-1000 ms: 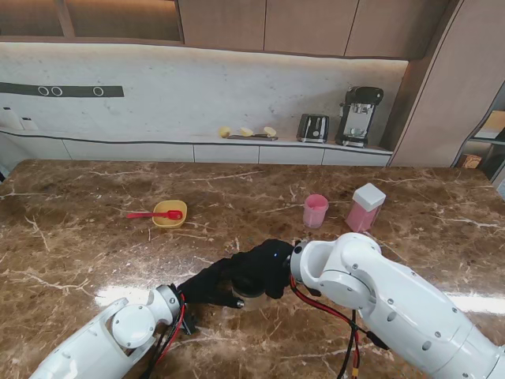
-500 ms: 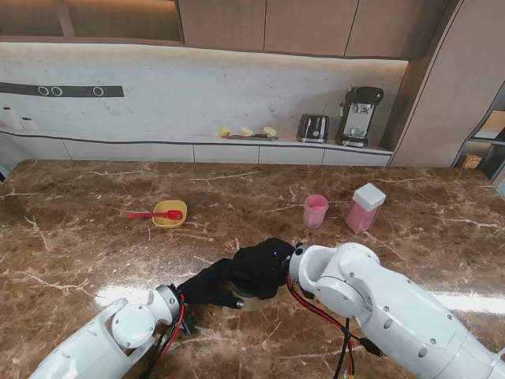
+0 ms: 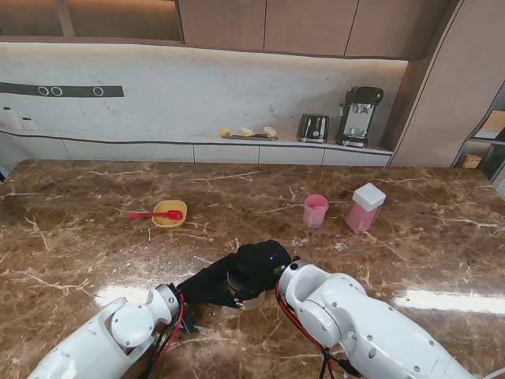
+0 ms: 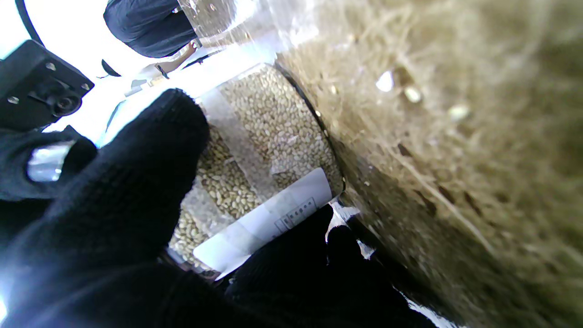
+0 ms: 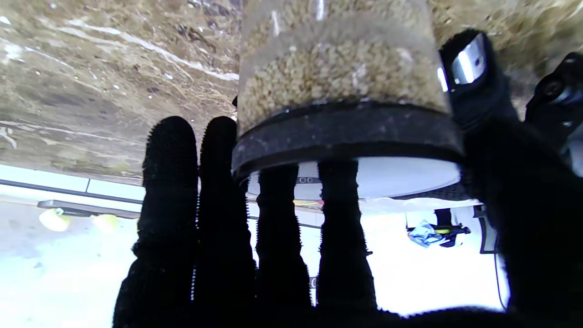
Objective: Measure grain into the airtight container
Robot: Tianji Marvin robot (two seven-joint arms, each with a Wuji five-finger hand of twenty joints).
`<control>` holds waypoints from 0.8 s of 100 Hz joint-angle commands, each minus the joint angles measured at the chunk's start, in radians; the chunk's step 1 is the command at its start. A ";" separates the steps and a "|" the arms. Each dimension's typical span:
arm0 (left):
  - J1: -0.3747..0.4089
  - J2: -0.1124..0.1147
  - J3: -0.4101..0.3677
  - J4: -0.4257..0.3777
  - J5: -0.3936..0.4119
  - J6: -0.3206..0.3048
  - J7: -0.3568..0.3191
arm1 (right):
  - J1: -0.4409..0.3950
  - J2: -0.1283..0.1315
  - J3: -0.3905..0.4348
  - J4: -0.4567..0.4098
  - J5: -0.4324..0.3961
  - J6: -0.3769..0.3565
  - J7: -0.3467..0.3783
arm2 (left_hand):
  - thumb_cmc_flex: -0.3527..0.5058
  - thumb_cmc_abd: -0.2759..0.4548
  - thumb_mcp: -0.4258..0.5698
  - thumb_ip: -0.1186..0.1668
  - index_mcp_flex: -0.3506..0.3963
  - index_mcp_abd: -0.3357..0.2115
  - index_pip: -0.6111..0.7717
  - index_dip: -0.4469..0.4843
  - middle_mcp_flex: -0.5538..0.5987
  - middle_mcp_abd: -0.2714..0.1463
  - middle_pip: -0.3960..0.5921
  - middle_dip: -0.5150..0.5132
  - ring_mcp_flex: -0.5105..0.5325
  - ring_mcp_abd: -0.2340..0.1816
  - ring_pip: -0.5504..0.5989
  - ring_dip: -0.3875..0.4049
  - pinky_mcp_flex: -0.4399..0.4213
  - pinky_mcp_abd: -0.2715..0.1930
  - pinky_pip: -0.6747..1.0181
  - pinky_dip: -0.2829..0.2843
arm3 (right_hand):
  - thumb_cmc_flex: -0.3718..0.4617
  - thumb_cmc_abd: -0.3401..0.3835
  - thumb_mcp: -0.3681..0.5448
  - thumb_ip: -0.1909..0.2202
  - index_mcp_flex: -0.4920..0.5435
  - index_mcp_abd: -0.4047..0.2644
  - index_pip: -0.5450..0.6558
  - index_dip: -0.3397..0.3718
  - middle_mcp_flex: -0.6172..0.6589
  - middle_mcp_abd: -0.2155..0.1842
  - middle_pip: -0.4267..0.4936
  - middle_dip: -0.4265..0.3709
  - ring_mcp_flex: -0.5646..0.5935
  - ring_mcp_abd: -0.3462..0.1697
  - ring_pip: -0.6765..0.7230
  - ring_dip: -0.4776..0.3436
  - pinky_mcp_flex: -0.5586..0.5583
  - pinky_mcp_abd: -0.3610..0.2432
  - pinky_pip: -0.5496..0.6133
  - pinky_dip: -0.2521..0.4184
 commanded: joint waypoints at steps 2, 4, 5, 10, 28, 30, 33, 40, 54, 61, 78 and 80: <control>0.024 0.003 0.018 0.035 0.008 0.020 -0.021 | -0.022 -0.014 -0.011 0.021 -0.005 0.016 0.012 | 0.027 0.075 0.018 0.036 0.063 -0.626 0.701 -0.009 0.031 -0.017 -0.001 0.004 0.023 0.200 0.028 0.019 0.079 0.529 0.183 0.056 | 0.058 0.176 0.070 0.011 0.030 0.035 0.045 -0.007 0.088 -0.047 0.100 0.024 0.056 -0.075 0.031 0.018 0.027 -0.006 0.052 -0.009; 0.023 0.004 0.018 0.035 0.008 0.020 -0.021 | -0.025 -0.015 -0.012 0.020 -0.007 0.027 0.006 | 0.027 0.075 0.017 0.035 0.062 -0.627 0.702 -0.009 0.031 -0.016 -0.001 0.004 0.023 0.200 0.028 0.019 0.079 0.529 0.183 0.056 | 0.056 0.175 0.069 0.011 0.033 0.038 0.048 -0.008 0.095 -0.046 0.103 0.025 0.064 -0.075 0.035 0.019 0.033 -0.005 0.057 -0.009; 0.023 0.004 0.018 0.035 0.008 0.020 -0.021 | -0.027 -0.016 -0.013 0.020 -0.008 0.032 0.002 | 0.027 0.075 0.017 0.035 0.063 -0.628 0.702 -0.009 0.031 -0.016 -0.001 0.004 0.024 0.199 0.028 0.019 0.079 0.528 0.183 0.056 | 0.055 0.174 0.069 0.011 0.034 0.040 0.049 -0.009 0.100 -0.046 0.105 0.026 0.067 -0.075 0.037 0.020 0.036 -0.005 0.059 -0.008; 0.024 0.004 0.018 0.036 0.009 0.019 -0.021 | -0.032 -0.019 -0.017 0.020 -0.012 0.055 -0.013 | 0.029 0.075 0.016 0.035 0.062 -0.626 0.703 -0.008 0.032 -0.016 -0.001 0.004 0.024 0.201 0.028 0.019 0.080 0.528 0.182 0.057 | 0.050 0.175 0.069 0.012 0.043 0.044 0.055 -0.010 0.109 -0.044 0.111 0.029 0.078 -0.077 0.045 0.021 0.046 -0.008 0.069 -0.008; 0.023 0.003 0.020 0.036 0.011 0.019 -0.019 | -0.048 -0.029 -0.027 0.030 -0.029 0.107 -0.080 | 0.031 0.076 0.014 0.035 0.061 -0.622 0.703 -0.008 0.031 -0.015 -0.002 0.004 0.023 0.201 0.028 0.019 0.080 0.528 0.181 0.057 | 0.013 0.180 0.060 0.014 0.067 0.046 0.078 -0.016 0.134 -0.043 0.118 0.029 0.094 -0.076 0.059 0.020 0.058 -0.008 0.091 -0.013; 0.023 0.003 0.020 0.037 0.011 0.020 -0.019 | -0.049 -0.029 -0.026 0.030 -0.029 0.108 -0.082 | 0.031 0.076 0.013 0.035 0.061 -0.622 0.703 -0.008 0.030 -0.015 -0.002 0.004 0.022 0.200 0.028 0.019 0.079 0.527 0.181 0.057 | 0.007 0.183 0.049 0.015 0.065 0.047 0.080 -0.023 0.132 -0.041 0.109 0.023 0.090 -0.074 0.054 0.015 0.054 -0.007 0.090 -0.019; 0.023 0.003 0.020 0.037 0.011 0.020 -0.020 | -0.050 -0.029 -0.025 0.030 -0.029 0.107 -0.083 | 0.029 0.076 0.012 0.035 0.062 -0.622 0.703 -0.008 0.031 -0.015 -0.002 0.004 0.022 0.200 0.027 0.019 0.079 0.528 0.180 0.057 | -0.001 0.184 0.030 0.015 0.057 0.049 0.079 -0.034 0.119 -0.039 0.084 0.007 0.077 -0.068 0.040 0.005 0.041 -0.002 0.081 -0.031; 0.023 0.004 0.020 0.037 0.010 0.020 -0.021 | -0.054 -0.028 -0.020 0.028 -0.030 0.097 -0.081 | 0.028 0.077 0.011 0.037 0.054 -0.619 0.700 -0.010 0.029 -0.015 -0.003 0.004 0.020 0.200 0.027 0.019 0.078 0.527 0.179 0.057 | -0.018 0.184 -0.028 0.018 0.024 0.062 0.044 -0.076 0.072 -0.030 0.000 -0.064 0.029 -0.050 -0.035 -0.036 -0.015 0.017 0.032 -0.060; 0.023 0.004 0.020 0.036 0.011 0.022 -0.021 | -0.063 -0.025 -0.001 0.022 -0.031 0.065 -0.077 | 0.026 0.070 0.010 0.038 0.039 -0.623 0.691 -0.013 0.029 -0.017 -0.004 0.003 0.020 0.198 0.026 0.018 0.079 0.527 0.177 0.057 | -0.072 0.201 -0.137 0.035 -0.067 0.113 -0.071 -0.161 -0.027 -0.020 -0.115 -0.180 -0.087 -0.014 -0.199 -0.119 -0.146 0.068 -0.088 -0.087; 0.023 0.004 0.020 0.036 0.012 0.022 -0.021 | -0.069 -0.024 0.009 0.021 -0.031 0.044 -0.081 | 0.025 0.063 0.010 0.039 0.010 -0.630 0.676 -0.019 0.027 -0.017 -0.005 0.003 0.020 0.199 0.026 0.018 0.080 0.527 0.176 0.057 | -0.109 0.207 -0.159 0.045 -0.114 0.129 -0.104 -0.177 -0.076 -0.019 -0.154 -0.209 -0.156 0.006 -0.271 -0.158 -0.220 0.088 -0.147 -0.097; 0.023 0.004 0.019 0.035 0.019 0.023 -0.018 | -0.077 -0.025 0.030 0.024 -0.026 -0.008 -0.110 | 0.016 0.029 0.026 0.042 -0.108 -0.652 0.581 -0.066 0.016 -0.019 -0.007 0.002 0.016 0.199 0.025 0.017 0.079 0.524 0.171 0.057 | -0.153 0.212 -0.166 0.055 -0.184 0.141 -0.143 -0.188 -0.144 -0.014 -0.213 -0.249 -0.264 0.018 -0.356 -0.212 -0.344 0.104 -0.238 -0.113; 0.023 0.004 0.019 0.036 0.021 0.022 -0.017 | -0.078 -0.025 0.033 0.025 -0.026 -0.014 -0.114 | 0.016 0.020 0.026 0.041 -0.129 -0.656 0.568 -0.072 0.014 -0.020 -0.008 0.002 0.015 0.199 0.025 0.017 0.079 0.525 0.171 0.057 | -0.156 0.214 -0.167 0.055 -0.191 0.142 -0.146 -0.189 -0.152 -0.013 -0.218 -0.251 -0.274 0.019 -0.362 -0.215 -0.354 0.103 -0.245 -0.114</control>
